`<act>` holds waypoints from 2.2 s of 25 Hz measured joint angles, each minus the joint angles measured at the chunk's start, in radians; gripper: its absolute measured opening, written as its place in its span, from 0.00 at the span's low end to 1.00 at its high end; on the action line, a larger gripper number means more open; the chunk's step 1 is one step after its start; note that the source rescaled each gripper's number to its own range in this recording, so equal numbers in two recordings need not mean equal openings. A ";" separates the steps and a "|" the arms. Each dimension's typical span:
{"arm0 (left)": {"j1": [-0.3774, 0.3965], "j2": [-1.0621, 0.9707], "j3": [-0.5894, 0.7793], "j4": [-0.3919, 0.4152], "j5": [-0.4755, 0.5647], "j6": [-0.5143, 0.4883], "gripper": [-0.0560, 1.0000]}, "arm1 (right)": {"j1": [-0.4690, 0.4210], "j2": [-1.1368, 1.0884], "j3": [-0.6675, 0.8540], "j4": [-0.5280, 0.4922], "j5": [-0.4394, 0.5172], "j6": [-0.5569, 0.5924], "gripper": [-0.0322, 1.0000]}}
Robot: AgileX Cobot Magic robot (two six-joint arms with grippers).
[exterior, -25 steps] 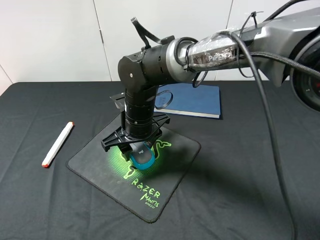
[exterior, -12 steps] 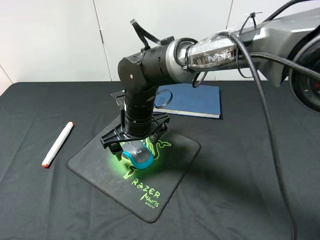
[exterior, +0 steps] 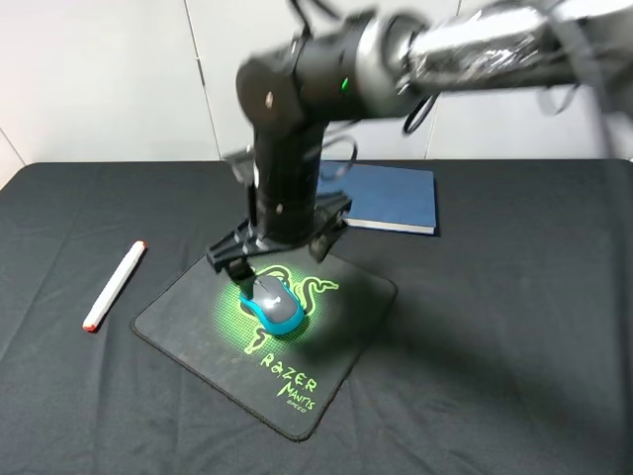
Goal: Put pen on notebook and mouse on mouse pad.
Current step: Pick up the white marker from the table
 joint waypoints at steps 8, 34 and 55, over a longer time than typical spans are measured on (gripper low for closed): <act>0.000 0.000 0.000 0.000 0.000 0.000 1.00 | 0.002 -0.213 0.011 -0.022 0.120 -0.026 1.00; 0.000 0.000 0.000 0.000 0.000 0.000 1.00 | 0.027 -1.016 0.666 0.059 0.128 -0.036 1.00; 0.000 0.000 0.000 0.000 0.000 0.000 1.00 | -0.027 -1.665 0.950 0.055 0.133 -0.036 1.00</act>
